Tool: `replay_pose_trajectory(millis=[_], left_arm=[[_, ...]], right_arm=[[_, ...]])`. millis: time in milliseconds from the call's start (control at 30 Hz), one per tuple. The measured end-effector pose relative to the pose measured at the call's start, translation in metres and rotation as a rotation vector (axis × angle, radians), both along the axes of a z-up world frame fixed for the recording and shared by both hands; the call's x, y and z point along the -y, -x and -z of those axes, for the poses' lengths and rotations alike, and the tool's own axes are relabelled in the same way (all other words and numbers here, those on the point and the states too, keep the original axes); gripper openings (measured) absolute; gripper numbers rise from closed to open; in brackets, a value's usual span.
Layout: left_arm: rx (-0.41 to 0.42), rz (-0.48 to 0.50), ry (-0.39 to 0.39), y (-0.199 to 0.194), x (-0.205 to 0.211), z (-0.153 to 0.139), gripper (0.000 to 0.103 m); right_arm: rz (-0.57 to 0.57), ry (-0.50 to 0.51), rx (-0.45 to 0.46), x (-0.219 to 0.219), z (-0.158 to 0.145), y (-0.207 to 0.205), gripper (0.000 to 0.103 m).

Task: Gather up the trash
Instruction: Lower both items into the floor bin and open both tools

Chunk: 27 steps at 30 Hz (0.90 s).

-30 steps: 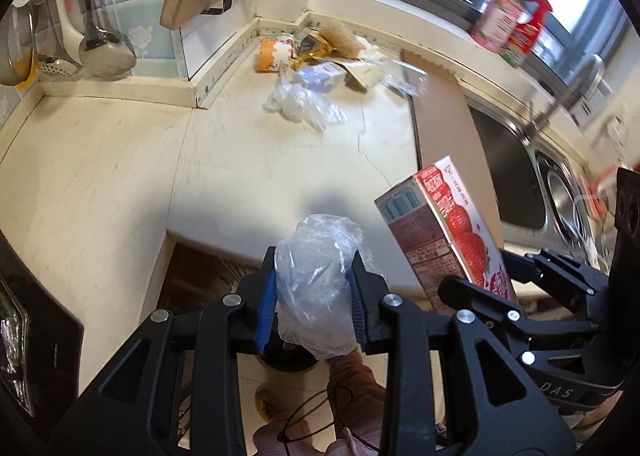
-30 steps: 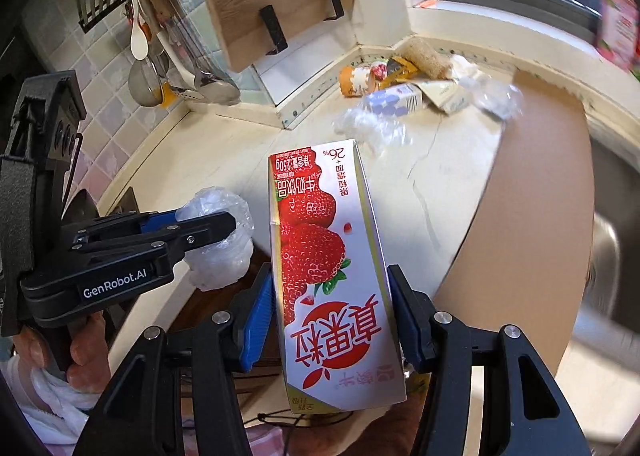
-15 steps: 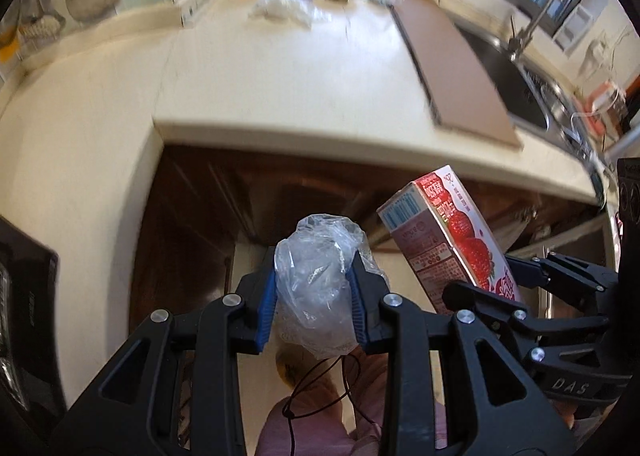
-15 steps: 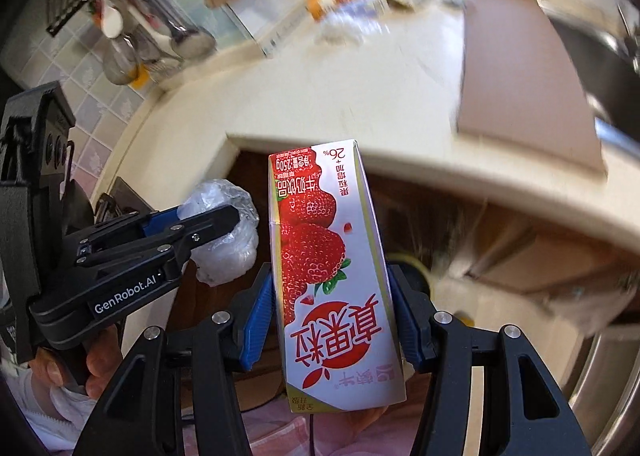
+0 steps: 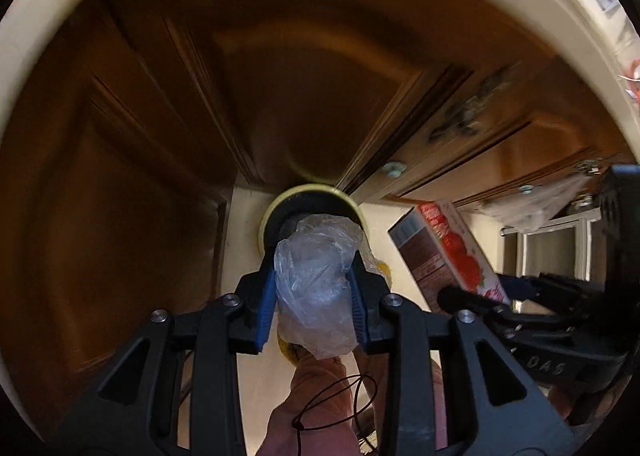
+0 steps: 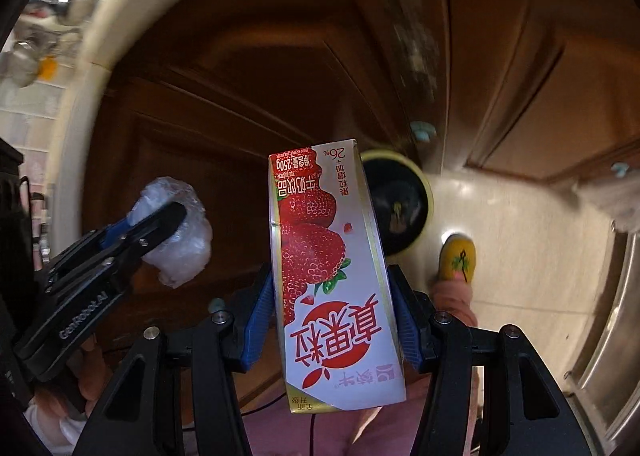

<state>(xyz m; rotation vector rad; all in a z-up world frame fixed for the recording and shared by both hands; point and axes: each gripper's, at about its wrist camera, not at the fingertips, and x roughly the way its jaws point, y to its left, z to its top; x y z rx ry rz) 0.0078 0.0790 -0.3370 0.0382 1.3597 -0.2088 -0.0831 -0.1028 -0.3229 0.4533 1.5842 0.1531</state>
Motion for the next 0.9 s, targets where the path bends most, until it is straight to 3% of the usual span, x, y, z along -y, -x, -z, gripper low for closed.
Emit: replay_pose_trajectory(millis=[133,367,500,567,700,900], left_arm=[[-0.017,-0.005,-0.02,-0.007,0.006,0.065,0.029],[-0.029,0.012,-0.071,-0.02,0.011,0.161,0.03],[-0.062,0.004,-0.078,-0.026,0.009,0.2,0.043],[-0.08,0.004,-0.087,-0.028,0.007,0.217,0.051],[-0.115,-0.006,-0.091,-0.03,-0.001,0.237,0.069],[-0.133,-0.042,-0.098,-0.034,-0.012,0.244,0.07]], right_arm=[[-0.005,-0.001,-0.053,-0.003,0.071,0.014,0.055],[-0.015,0.018,-0.116,-0.011,0.176,-0.001,0.055],[-0.026,0.041,-0.11,-0.015,0.218,-0.002,0.056],[-0.026,0.061,-0.108,-0.02,0.233,-0.003,0.057],[0.022,0.066,-0.111,-0.015,0.252,0.004,0.079],[0.02,0.058,-0.096,-0.012,0.25,0.014,0.082]])
